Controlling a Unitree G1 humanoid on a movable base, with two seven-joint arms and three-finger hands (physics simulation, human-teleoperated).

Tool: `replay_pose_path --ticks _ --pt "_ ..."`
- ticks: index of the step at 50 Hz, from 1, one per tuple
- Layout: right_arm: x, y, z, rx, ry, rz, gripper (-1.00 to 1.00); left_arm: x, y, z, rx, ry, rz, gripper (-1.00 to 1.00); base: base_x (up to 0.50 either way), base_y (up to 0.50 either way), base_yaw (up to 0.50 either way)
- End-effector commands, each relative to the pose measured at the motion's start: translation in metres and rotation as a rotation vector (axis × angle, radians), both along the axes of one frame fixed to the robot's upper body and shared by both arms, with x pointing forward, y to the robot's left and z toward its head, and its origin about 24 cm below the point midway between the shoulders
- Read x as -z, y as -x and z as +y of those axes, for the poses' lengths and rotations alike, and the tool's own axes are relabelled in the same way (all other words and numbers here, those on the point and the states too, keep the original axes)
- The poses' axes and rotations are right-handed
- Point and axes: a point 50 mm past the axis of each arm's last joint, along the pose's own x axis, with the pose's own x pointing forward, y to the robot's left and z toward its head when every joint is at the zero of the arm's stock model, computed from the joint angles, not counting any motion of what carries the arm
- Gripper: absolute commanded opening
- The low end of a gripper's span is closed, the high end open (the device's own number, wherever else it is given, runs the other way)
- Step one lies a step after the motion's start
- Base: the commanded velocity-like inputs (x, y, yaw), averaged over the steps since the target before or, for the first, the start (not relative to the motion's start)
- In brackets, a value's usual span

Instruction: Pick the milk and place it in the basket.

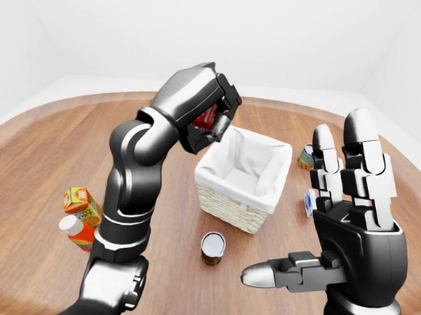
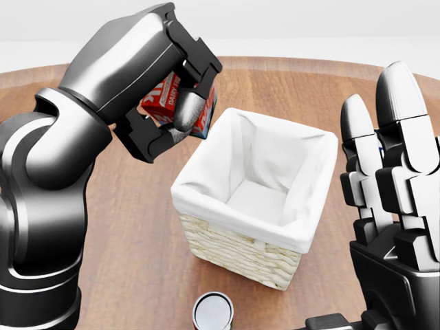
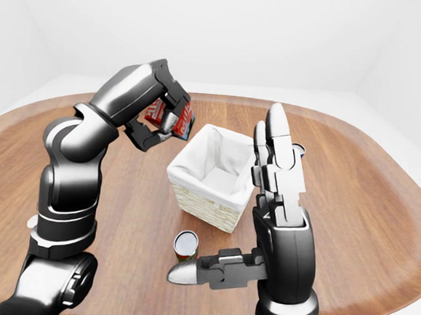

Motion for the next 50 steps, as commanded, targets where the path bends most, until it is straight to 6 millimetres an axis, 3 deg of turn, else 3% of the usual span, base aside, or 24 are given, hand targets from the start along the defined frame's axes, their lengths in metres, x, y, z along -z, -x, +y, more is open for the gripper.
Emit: replay_pose_path --ticks 1,16,43,50 --pt "0.001 0.000 0.000 -0.002 0.000 0.004 1.00 -0.010 0.010 -0.022 0.054 0.022 -0.062 -1.00 0.00 0.00 0.00" --pt "0.001 0.000 0.000 -0.004 -0.001 0.005 1.00 -0.017 0.015 -0.045 0.122 0.052 -0.079 -1.00 0.00 0.00 0.00" --pt "0.001 0.000 0.000 -0.005 -0.001 0.010 1.00 -0.020 -0.004 -0.081 0.214 0.153 -0.019 -1.00 0.00 0.00 0.00" --pt "0.001 0.000 0.000 -0.008 -0.002 0.010 1.00 -0.022 -0.017 -0.084 0.211 0.193 0.014 -1.00 0.00 0.00 0.00"
